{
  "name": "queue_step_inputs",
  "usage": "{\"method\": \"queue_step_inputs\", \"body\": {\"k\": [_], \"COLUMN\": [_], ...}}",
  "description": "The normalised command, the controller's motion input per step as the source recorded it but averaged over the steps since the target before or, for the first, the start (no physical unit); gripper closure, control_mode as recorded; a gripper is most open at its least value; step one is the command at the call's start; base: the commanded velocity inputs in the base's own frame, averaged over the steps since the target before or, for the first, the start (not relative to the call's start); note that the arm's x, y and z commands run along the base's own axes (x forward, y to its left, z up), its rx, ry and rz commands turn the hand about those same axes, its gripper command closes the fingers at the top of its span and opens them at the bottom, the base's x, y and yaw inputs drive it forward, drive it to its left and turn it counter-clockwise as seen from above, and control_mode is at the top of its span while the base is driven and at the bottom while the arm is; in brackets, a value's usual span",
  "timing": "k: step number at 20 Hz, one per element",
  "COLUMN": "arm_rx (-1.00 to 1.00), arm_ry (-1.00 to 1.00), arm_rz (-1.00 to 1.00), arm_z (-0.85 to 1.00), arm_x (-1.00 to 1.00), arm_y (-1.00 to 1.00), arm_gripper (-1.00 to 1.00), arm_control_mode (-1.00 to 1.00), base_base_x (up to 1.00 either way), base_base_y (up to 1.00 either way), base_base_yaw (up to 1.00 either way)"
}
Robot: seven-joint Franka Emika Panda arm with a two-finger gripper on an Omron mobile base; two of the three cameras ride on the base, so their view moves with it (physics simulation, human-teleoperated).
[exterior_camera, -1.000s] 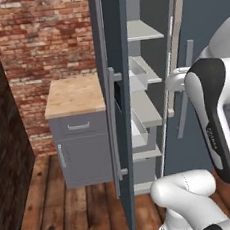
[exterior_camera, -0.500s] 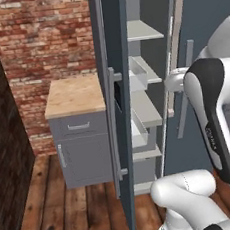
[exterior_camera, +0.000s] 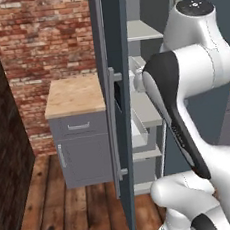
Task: Take the garlic and eggplant from the highest rack and move them to the second highest rack where the lemon wedge and potato are located, to maximize freezer space. Close the freezer door after rearranging.
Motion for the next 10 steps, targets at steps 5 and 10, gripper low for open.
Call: {"method": "queue_step_inputs", "body": {"k": [5,10], "arm_rx": [-0.09,-0.04], "arm_ry": [0.00,-0.02], "arm_rz": [0.00,0.01], "arm_z": [0.10,0.00], "arm_x": [0.34,0.57], "arm_y": [0.84,0.68], "arm_gripper": [-1.00,-1.00], "arm_control_mode": [-1.00,-1.00], "base_base_x": [0.00,0.00], "base_base_y": [0.00,0.00], "base_base_yaw": [0.00,0.00]}}
